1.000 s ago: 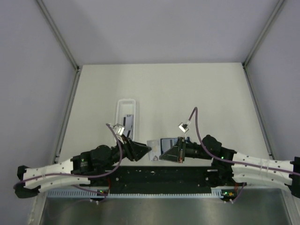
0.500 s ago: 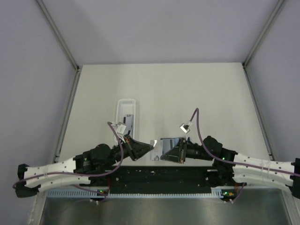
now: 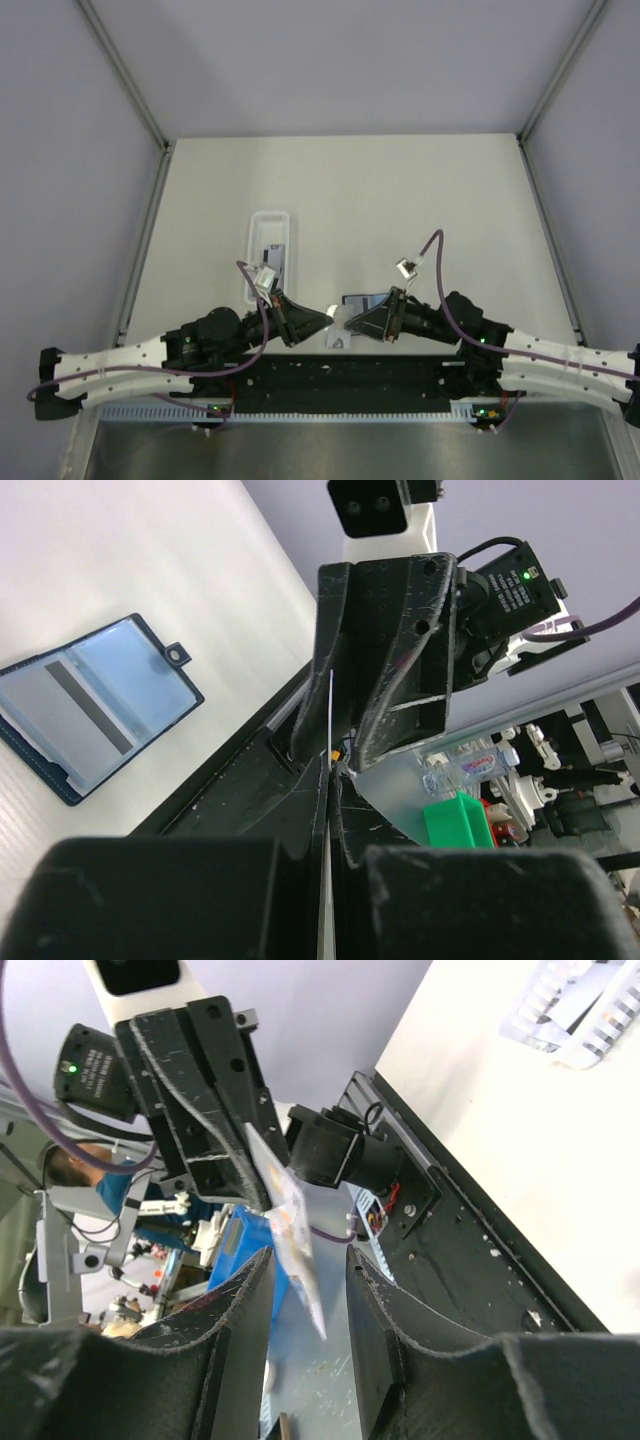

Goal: Put the credit cards into the card holder
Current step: Pick up the credit card at the corner of the board.

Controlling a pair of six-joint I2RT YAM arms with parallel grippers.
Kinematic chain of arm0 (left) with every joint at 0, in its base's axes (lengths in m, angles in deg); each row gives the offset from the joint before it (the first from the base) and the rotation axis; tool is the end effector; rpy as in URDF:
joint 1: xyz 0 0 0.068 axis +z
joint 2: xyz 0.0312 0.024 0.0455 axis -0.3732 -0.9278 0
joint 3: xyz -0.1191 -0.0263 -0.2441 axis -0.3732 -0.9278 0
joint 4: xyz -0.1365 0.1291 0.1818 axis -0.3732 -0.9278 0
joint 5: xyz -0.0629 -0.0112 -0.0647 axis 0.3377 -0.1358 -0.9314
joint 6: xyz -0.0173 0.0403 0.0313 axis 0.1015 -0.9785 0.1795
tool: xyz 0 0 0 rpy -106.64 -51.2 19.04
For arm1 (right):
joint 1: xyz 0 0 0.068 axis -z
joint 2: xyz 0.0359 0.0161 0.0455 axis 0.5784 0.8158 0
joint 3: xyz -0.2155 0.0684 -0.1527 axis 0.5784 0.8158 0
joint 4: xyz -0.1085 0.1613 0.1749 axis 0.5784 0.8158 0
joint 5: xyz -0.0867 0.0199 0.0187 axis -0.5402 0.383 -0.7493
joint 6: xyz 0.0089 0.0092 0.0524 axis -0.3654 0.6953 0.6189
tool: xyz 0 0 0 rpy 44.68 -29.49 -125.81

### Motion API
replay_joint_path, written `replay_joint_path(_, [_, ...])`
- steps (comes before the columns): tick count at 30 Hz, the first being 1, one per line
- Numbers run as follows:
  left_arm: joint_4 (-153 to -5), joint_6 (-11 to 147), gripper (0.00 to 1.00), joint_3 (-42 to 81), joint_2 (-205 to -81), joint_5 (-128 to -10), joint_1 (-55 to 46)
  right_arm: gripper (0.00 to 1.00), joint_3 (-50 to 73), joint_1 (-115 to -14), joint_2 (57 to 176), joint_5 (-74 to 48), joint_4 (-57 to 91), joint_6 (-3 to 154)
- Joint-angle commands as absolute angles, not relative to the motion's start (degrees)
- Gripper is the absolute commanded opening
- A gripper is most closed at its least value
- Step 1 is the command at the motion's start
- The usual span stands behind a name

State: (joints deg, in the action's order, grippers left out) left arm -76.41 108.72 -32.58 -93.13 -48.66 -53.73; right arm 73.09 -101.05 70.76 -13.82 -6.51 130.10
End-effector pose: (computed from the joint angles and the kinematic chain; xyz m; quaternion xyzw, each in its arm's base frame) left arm 0.0418 -0.1341 0.2618 0.0724 0.7080 -0.5958 0.3721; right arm 0.0636 0.1514 0.2347 -0.0697 0.6963 0.6577 0.2788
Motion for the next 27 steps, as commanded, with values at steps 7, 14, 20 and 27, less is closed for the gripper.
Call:
replay_joint_path(7, [-70.9, 109.2, 0.0, -33.1, -93.0, -48.9, -53.8, 0.3, 70.6, -100.1, 73.1, -13.3, -10.0, 128.9])
replay_joint_path(14, [-71.5, 109.2, 0.0, -33.1, -93.8, -48.4, -53.8, 0.27, 70.6, -100.2, 73.7, -12.8, -11.3, 129.3])
replay_joint_path(20, [-71.6, 108.8, 0.0, -32.8, -94.3, -48.1, -53.7, 0.17, 70.7, -100.2, 75.6, -11.5, -13.5, 130.2])
replay_joint_path(27, [-73.8, 108.9, 0.4, -32.8, -93.5, -44.9, -53.7, 0.0, 69.3, -100.2, 74.1, -14.5, -6.3, 128.8])
